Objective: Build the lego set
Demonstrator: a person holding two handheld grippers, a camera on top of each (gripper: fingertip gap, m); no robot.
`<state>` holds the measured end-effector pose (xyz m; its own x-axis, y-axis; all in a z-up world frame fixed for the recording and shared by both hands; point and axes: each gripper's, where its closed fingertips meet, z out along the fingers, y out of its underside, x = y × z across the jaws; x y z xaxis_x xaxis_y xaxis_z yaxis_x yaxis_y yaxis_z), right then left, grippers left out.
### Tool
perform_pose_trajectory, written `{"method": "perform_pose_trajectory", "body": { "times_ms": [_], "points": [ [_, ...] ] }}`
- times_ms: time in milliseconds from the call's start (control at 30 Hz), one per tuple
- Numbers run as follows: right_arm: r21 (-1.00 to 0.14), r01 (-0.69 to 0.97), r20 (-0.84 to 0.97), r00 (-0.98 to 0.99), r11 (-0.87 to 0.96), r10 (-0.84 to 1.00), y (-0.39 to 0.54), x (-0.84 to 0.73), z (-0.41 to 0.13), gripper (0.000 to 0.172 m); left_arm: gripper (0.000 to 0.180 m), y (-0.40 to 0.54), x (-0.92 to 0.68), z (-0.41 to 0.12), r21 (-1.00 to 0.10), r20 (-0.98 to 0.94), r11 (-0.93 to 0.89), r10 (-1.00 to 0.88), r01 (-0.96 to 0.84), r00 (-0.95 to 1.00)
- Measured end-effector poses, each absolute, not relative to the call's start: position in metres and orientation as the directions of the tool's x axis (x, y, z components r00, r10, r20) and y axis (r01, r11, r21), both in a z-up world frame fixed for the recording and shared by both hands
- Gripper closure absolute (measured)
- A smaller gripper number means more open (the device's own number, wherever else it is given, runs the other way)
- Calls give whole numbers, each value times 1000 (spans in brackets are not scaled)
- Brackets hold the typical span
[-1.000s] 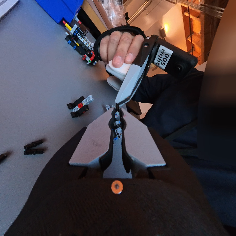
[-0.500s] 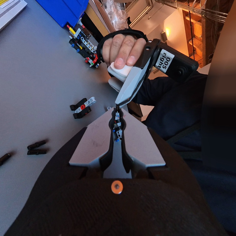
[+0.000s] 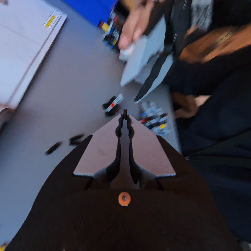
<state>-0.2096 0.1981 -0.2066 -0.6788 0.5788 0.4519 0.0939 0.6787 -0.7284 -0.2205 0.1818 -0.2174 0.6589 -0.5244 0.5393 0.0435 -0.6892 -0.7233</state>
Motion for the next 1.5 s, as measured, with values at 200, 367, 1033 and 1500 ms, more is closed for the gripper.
{"method": "perform_pose_trajectory", "body": {
  "times_ms": [200, 367, 1033, 1500],
  "points": [
    [-685, 291, 277, -744, 668, 608, 207, -210, -250, 132, 179, 183, -223, -251, -704, 284, -675, -551, -219, 785],
    [-647, 345, 234, -758, 680, 608, 209, -215, -263, 147, 178, 183, -228, -265, -669, 134, -656, -569, -350, 811],
    [-762, 355, 173, -695, 542, 698, 203, -229, -253, 163, 178, 201, -239, -257, -754, 108, -606, -495, -253, 862],
    [-800, 365, 146, -651, 476, 745, 211, -237, -247, 163, 178, 206, -243, -250, -786, 73, -570, -470, -239, 880]
  ]
}}
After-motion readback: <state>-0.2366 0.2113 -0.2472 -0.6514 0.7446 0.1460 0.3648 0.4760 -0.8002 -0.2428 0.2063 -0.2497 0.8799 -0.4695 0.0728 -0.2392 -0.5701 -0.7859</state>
